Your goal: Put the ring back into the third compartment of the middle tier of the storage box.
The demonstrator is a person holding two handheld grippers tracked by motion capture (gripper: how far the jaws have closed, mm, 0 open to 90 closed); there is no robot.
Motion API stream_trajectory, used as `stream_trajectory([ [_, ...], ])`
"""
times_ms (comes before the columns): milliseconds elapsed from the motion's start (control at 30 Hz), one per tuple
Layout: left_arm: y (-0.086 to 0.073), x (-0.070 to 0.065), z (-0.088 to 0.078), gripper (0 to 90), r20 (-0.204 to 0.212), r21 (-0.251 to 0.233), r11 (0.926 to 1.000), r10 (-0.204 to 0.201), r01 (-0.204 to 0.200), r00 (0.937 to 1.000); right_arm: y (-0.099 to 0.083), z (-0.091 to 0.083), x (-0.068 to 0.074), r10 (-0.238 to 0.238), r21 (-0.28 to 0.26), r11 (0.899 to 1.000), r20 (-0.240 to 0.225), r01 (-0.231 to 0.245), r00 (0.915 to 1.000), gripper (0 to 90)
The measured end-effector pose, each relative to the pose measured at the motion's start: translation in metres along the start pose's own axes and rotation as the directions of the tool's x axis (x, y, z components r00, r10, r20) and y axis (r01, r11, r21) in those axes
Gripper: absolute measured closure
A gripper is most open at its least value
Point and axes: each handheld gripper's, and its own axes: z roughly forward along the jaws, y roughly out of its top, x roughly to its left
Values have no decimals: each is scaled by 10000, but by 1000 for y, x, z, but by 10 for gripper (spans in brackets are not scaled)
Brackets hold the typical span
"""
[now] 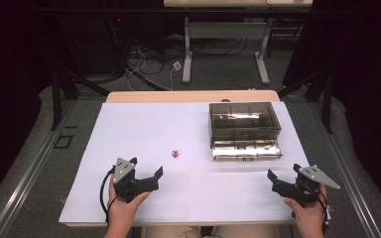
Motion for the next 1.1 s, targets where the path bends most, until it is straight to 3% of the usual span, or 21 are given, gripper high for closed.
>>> stream_trajectory([
  [367,17,-13,7,8,226,-37,9995,312,-311,9993,-1,0,1,62,148,9999,-107,-60,9999,24],
  [500,25,-15,10,8,262,-7,9983,574,-574,9980,-2,-1,1,92,178,9998,-123,-90,9999,26],
  [700,36,-16,19,9,392,66,9980,629,-632,9973,-3,-2,-1,6,207,9998,-140,-3,9999,31],
  [767,38,-17,22,10,389,86,9977,664,-668,9970,-3,-2,0,180,245,9995,-148,-177,9997,32],
  [1100,50,-15,38,21,377,145,9995,273,-278,9989,-4,-2,-1,61,330,9994,-109,-58,9999,34],
])
